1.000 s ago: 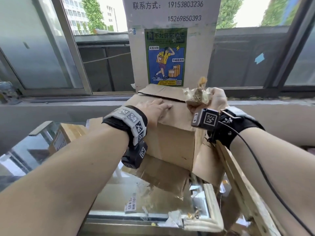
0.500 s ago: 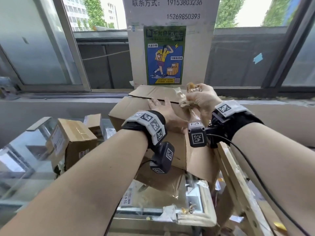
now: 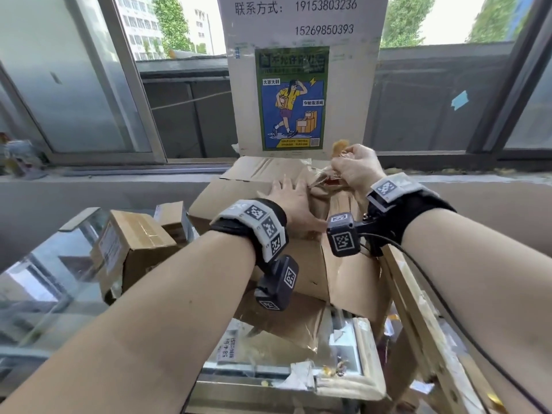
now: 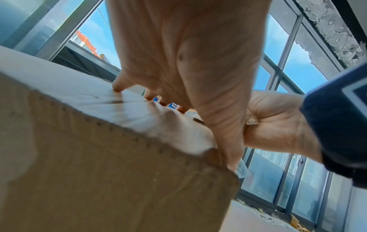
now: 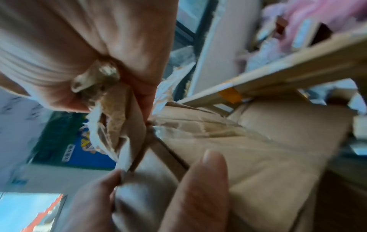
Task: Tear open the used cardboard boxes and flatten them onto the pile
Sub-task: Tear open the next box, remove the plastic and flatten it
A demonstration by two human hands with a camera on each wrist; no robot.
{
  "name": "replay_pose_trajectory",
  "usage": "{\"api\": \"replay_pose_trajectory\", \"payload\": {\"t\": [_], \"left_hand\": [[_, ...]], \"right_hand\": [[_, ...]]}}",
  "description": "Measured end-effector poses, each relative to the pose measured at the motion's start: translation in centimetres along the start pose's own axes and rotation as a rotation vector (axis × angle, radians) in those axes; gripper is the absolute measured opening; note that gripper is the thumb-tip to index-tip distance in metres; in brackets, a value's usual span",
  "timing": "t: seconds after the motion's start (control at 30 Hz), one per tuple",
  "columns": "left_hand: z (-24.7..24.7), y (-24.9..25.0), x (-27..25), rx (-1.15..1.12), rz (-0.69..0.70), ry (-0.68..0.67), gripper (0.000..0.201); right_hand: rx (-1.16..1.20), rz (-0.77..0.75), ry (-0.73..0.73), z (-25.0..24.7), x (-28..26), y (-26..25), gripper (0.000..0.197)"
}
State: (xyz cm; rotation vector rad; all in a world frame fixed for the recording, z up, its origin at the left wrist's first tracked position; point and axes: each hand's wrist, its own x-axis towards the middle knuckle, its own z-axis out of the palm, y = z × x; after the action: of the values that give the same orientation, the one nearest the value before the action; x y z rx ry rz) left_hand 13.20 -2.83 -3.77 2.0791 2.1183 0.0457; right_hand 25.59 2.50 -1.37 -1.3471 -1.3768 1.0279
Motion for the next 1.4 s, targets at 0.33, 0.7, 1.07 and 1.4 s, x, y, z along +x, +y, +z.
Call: {"api": "replay_pose_trajectory", "payload": {"t": [0.33, 0.7, 1.07, 1.4], "left_hand": [[-0.3, -1.2, -0.2, -0.018, 0.031, 0.036, 0.125], [0.5, 0.3, -0.4, 0.099, -0.013, 0.038, 0.134], [0.2, 0.4, -2.4, 0.195, -0.068, 0.105, 0.131], [-1.6, -0.9, -3.2, 0.101, 0.028, 0.225, 0.101]], "right_hand": [[0.476, 0.256, 0.180, -2.0, 0.9, 1.3, 0.024], [-0.640, 0.060, 0.162, -2.8, 0.3, 4.5, 0.059], [-0.408, 0.288, 0.013, -2.6, 0.0, 5.5, 0.090], [-1.073, -0.367, 0.150, -2.0, -0.8, 3.8, 0.046]]}}
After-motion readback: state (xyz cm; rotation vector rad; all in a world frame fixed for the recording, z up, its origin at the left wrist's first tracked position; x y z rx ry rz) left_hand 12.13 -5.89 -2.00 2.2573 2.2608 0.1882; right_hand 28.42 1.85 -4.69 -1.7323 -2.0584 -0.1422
